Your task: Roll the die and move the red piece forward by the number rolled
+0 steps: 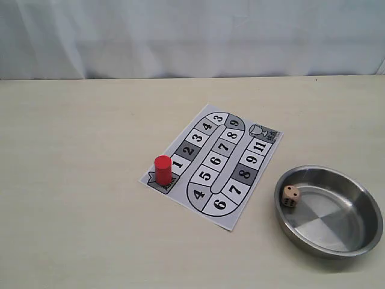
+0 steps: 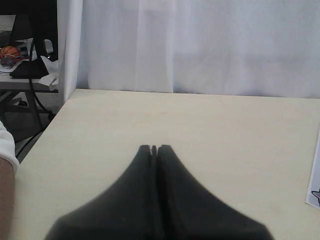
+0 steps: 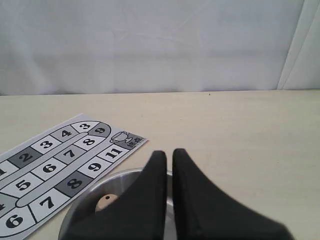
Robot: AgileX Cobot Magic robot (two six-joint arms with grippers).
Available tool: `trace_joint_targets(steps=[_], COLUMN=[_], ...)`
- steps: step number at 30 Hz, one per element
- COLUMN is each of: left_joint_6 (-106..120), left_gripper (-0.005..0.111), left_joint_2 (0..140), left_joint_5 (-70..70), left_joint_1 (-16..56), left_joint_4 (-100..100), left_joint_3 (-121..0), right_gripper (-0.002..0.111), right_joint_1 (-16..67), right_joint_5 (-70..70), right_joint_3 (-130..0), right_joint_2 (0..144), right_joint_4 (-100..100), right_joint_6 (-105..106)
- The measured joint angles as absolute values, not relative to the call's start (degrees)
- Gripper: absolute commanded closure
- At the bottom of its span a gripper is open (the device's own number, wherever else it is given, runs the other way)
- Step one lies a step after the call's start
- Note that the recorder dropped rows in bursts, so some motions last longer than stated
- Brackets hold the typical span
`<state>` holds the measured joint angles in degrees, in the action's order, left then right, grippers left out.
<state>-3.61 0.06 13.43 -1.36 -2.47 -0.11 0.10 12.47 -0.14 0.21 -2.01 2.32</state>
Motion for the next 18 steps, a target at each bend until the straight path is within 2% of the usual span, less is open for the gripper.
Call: trace_joint_targets(steps=[8, 18], left_joint_6=[-3.6, -3.6], left_gripper=[0.107, 0.107], left_joint_2=[0.1, 0.1], left_joint_5=[13.4, 13.4], left_joint_1=[-1.4, -1.4], left_joint_4=[-2.5, -2.5], left_joint_3=[-0.1, -0.1], right_gripper=[0.104, 0.104], right_joint_1=[0.1, 0.1], right_joint_5=[11.2, -5.0], right_joint_3=[-0.1, -0.1], right_joint_2=[0.2, 0.2], right_joint_4=[-2.0, -6.7], right_joint_6=[2.3, 0.9])
